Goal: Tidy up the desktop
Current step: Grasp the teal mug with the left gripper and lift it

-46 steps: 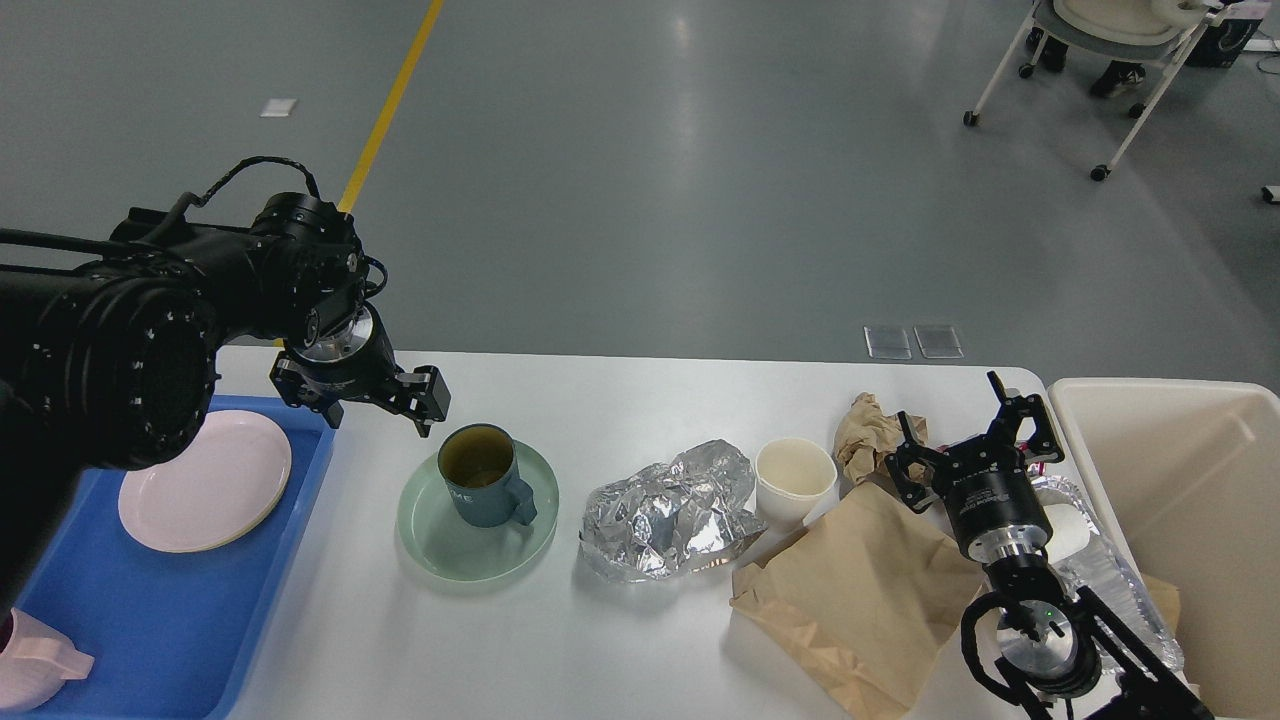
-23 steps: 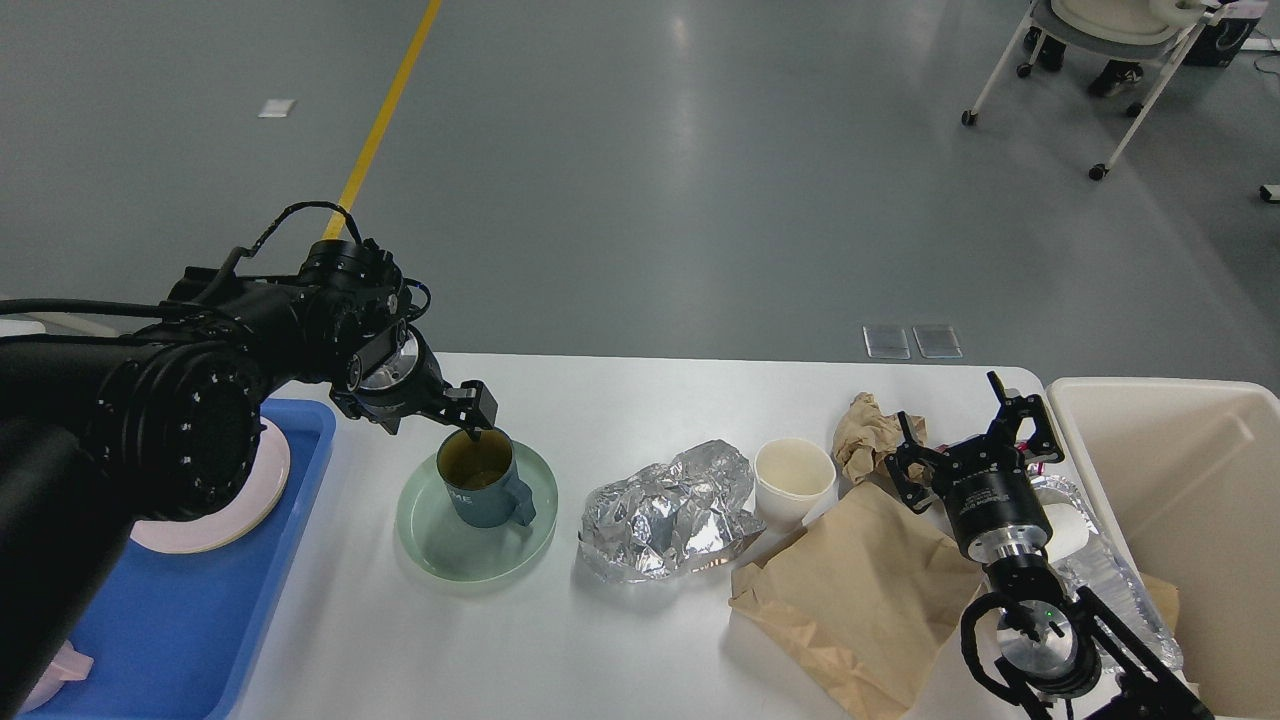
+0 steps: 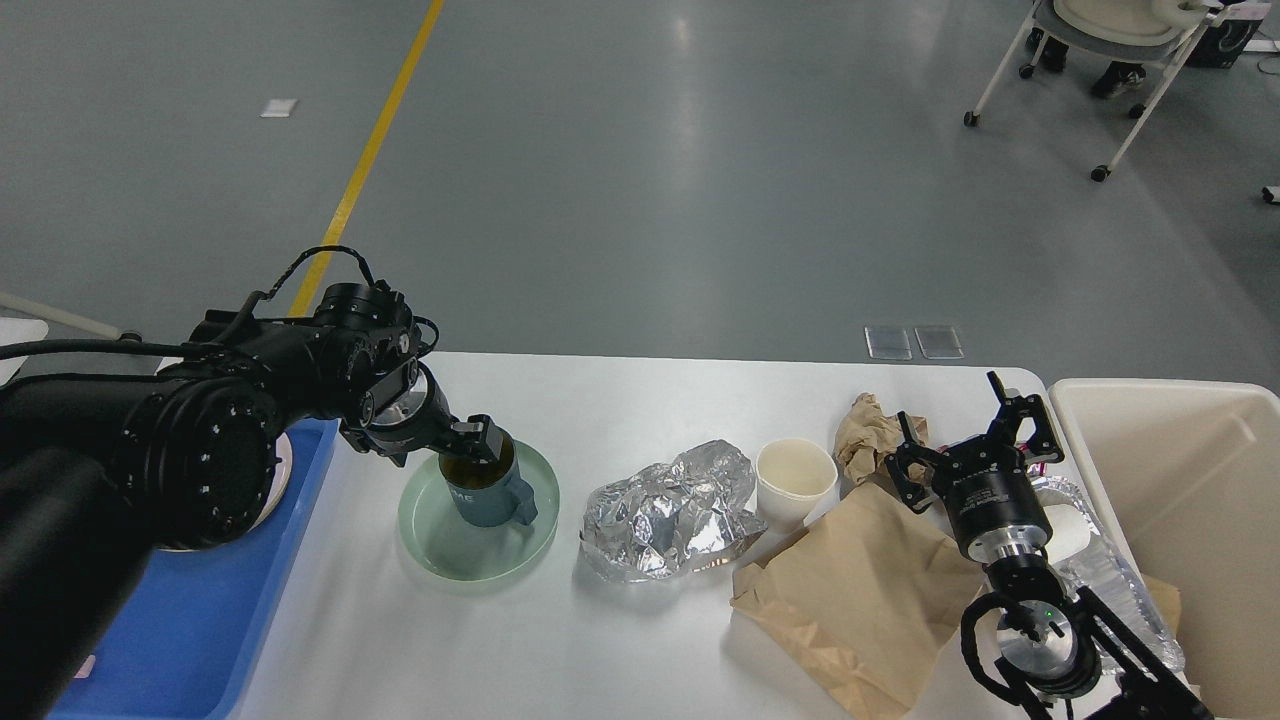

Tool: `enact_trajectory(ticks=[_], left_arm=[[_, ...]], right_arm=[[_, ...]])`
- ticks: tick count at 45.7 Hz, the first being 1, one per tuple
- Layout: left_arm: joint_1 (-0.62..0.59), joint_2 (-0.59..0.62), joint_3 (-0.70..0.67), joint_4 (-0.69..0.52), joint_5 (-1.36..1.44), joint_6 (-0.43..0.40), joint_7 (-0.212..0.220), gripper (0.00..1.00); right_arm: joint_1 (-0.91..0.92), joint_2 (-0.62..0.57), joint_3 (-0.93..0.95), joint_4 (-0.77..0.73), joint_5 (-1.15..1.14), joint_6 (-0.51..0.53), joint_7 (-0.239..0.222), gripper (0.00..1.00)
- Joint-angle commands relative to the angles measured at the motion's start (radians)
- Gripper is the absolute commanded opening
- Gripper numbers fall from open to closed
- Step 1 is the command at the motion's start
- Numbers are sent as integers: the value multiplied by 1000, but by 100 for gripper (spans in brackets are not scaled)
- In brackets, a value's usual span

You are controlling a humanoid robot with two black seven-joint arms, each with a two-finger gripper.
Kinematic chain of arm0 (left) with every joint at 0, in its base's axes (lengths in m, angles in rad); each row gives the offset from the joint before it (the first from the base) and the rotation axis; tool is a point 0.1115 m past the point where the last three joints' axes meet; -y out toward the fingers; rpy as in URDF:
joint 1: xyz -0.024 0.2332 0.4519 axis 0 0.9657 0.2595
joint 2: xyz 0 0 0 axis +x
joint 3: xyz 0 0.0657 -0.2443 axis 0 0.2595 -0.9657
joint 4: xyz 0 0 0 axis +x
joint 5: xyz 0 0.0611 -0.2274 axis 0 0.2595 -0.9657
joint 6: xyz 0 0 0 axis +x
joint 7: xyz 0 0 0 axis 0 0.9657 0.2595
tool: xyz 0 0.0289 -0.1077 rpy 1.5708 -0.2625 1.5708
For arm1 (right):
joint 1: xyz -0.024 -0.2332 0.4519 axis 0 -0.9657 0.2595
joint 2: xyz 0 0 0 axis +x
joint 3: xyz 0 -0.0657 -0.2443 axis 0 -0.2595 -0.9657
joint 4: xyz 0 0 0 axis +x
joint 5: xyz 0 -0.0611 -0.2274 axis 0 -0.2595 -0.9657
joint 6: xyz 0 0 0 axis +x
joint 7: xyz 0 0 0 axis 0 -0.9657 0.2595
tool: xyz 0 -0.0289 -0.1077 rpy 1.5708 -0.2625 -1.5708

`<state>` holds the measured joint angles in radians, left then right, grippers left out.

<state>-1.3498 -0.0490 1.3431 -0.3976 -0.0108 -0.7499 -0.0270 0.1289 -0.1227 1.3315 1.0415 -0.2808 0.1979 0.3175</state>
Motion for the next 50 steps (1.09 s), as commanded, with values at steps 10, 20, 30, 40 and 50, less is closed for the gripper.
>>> enact_trajectory(ticks=[10,20,30,40,50], left_arm=[[9,5,-7,-1,0,-6,52,40],[9,9,-6,-3,0,-29,61,7],[9,14,-7,-3,0,-48,75,0],[-2,17,-7,-3,0,-51,75,0],[-81,23,-7,-21,-1,-137,73,0]], right_arm=[[0,0,0,0,0,0,0,100],[0,0,0,0,0,-3,-1,100],[0,0,0,0,0,0,-1,100],[0,0,0,0,0,0,0,100],[0,0,0,0,0,0,0,100]])
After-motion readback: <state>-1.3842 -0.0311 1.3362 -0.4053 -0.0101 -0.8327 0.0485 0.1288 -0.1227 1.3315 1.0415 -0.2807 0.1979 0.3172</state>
